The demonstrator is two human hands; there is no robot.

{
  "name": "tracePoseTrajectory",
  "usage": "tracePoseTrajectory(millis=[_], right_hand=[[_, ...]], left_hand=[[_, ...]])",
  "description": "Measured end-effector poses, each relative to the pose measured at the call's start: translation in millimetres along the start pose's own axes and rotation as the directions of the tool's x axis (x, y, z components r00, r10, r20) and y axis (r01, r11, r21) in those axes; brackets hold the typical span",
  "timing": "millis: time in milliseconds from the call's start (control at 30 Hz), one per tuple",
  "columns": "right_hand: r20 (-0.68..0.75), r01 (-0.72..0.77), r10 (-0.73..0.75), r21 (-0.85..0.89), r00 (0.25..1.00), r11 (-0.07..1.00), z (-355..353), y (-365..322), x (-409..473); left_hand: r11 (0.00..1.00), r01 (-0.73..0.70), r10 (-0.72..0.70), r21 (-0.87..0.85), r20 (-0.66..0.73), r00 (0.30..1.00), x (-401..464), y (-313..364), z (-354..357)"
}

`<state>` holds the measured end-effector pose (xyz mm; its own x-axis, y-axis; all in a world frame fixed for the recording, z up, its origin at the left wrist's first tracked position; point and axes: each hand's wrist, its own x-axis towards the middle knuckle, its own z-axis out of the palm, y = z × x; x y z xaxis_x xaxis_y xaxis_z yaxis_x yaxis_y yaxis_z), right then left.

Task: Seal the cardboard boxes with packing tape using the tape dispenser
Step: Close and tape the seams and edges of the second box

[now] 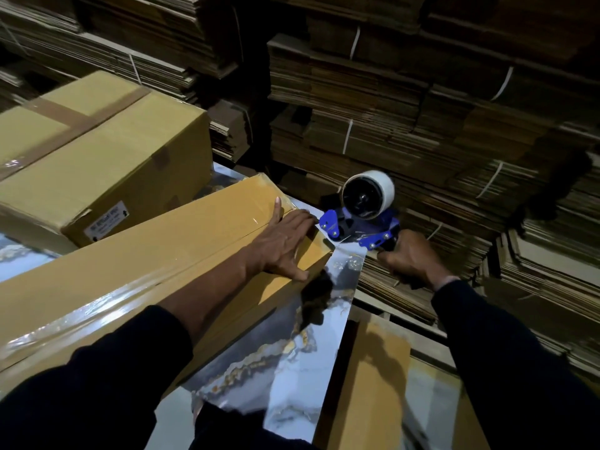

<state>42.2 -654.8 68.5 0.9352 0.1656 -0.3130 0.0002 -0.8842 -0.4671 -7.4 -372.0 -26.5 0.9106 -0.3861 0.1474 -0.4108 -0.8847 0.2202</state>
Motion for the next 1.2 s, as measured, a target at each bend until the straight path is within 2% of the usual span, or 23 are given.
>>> tracePoseTrajectory(millis=[100,367,467,633,767,1067,1200], right_hand=[[0.007,0.015,-0.015,-0.025,1.000,1.000,17.5,9.2,2.5],[0.000,-0.015,0.015,0.252,1.000,0.968,60.6,43.2,-9.3],[-0.010,-0.001,0.004,0.296,1.000,0.955,70.5,54.9,-25.7],[-0.025,-0.073,0.089,0.388,0.996,0.919,100.7,73.1,-37.0],[0.001,-0.137,0.159,0.522,0.987,0.842,130.3,82.9,-35.5],[0.040,-0.182,0.193,0.550,0.980,0.815,165.0,107.3,-56.8],[0.064,-0.165,0.157,0.575,0.985,0.801,175.2,102.2,-54.4]], left_hand=[[1.000,-0.002,0.002,-0.009,-0.022,1.000,-1.3,0.1,0.7],[0.998,0.029,-0.031,0.053,0.034,0.999,-1.3,-0.7,1.2],[0.997,0.039,-0.042,0.063,0.047,0.998,-1.4,-4.1,4.5],[0.998,0.022,-0.024,0.050,0.047,0.999,-0.8,-6.4,6.3],[0.998,0.015,-0.019,0.060,0.068,0.997,-0.4,-7.3,5.0],[0.997,0.004,-0.010,0.072,0.084,0.996,0.8,-7.7,3.7],[0.995,-0.024,0.013,0.094,0.112,0.994,3.0,-1.4,5.4]])
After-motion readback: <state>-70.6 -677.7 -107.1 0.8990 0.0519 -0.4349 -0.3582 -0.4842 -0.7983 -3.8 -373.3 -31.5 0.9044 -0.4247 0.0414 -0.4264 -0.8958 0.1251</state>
